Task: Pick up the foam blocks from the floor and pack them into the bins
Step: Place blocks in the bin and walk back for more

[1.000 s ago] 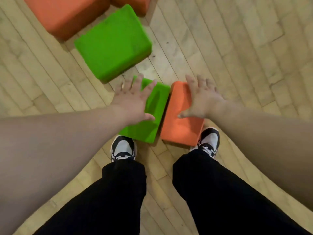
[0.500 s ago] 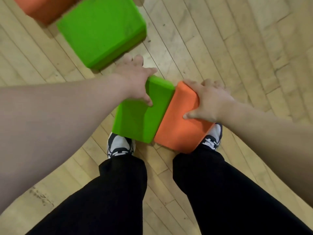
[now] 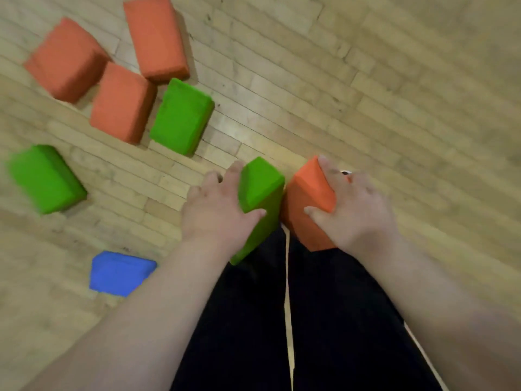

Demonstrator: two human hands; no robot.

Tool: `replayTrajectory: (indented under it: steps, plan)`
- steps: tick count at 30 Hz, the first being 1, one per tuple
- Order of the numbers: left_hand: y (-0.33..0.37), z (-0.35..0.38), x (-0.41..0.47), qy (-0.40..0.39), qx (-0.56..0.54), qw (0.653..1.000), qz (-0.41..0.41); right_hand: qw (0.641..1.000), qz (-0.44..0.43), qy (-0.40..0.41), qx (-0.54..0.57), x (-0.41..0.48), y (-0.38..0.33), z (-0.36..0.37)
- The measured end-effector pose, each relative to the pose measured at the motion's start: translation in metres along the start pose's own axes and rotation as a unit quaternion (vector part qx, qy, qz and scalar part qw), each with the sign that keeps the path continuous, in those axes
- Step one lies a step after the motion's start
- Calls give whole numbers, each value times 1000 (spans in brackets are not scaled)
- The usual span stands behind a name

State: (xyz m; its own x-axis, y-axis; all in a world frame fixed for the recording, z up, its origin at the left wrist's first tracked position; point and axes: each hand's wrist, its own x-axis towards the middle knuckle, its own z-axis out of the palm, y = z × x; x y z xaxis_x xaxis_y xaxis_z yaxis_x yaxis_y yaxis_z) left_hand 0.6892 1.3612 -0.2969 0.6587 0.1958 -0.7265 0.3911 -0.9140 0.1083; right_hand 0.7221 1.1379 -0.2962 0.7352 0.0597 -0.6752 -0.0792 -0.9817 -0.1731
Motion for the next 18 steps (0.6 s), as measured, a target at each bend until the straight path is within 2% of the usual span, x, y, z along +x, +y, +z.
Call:
replayTrajectory:
  steps: [4, 7, 10, 14, 18]
  plan:
    - [30, -44, -114, 3, 114, 987, 110, 993, 77, 18, 82, -141, 23, -27]
    - [36, -46, -180, 2, 140, 968, 209, 987, 119, -11, 105, -223, 45, -32]
    - [39, -39, -230, 33, 165, 942, 291, 986, 127, -32, 106, -288, 59, -21]
    - [55, -11, -293, 47, 177, 924, 336, 973, 172, 30, 147, -373, 83, 11]
    - [81, 61, -387, 49, 189, 894, 404, 947, 244, 118, 173, -493, 130, 72]
